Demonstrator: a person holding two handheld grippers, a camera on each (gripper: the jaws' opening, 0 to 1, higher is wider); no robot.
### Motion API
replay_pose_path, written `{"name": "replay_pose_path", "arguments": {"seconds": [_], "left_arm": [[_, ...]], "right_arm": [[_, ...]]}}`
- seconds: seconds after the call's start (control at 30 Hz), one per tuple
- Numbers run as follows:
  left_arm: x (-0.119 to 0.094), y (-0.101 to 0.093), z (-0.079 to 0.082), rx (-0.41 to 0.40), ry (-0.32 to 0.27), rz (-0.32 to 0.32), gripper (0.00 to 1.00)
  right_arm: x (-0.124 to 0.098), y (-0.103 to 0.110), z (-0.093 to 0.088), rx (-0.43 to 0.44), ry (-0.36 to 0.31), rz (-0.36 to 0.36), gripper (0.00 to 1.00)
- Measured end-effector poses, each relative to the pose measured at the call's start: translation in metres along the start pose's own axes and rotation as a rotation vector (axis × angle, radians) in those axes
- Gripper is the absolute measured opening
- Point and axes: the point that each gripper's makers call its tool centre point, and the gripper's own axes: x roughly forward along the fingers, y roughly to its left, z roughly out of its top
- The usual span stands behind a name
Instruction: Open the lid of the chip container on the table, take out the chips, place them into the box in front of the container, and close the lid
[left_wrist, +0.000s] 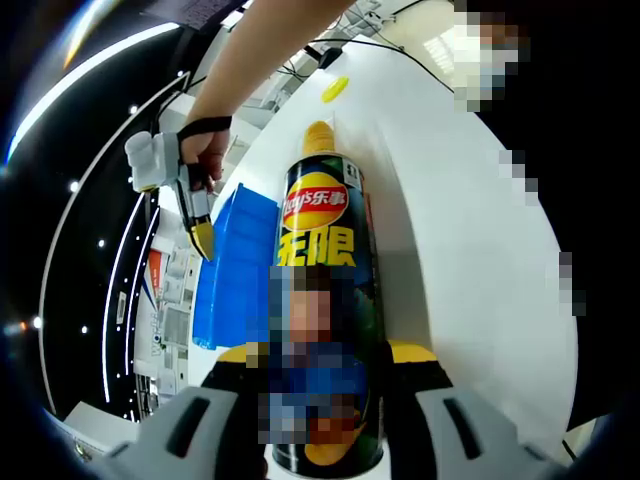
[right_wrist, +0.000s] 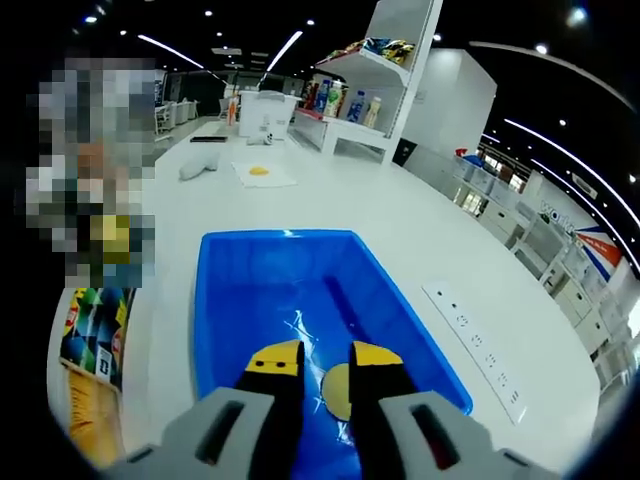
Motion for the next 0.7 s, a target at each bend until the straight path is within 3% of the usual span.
{"name": "replay_pose_path", "arguments": {"seconds": [0.23,0.7], "left_arm": [[0.0,0.0,0.0,0.001,0.001,-0.001,0.44],[0.002,0.002,-0.001,0.009,0.005,-0.008,0.44]], "right_arm": [[-0.009,0.0,0.0,-0.01,-0.014,-0.013,0.17],[-0.051,0.007,-0.001,-0.022,-0.064,-0.038,0.17]]}}
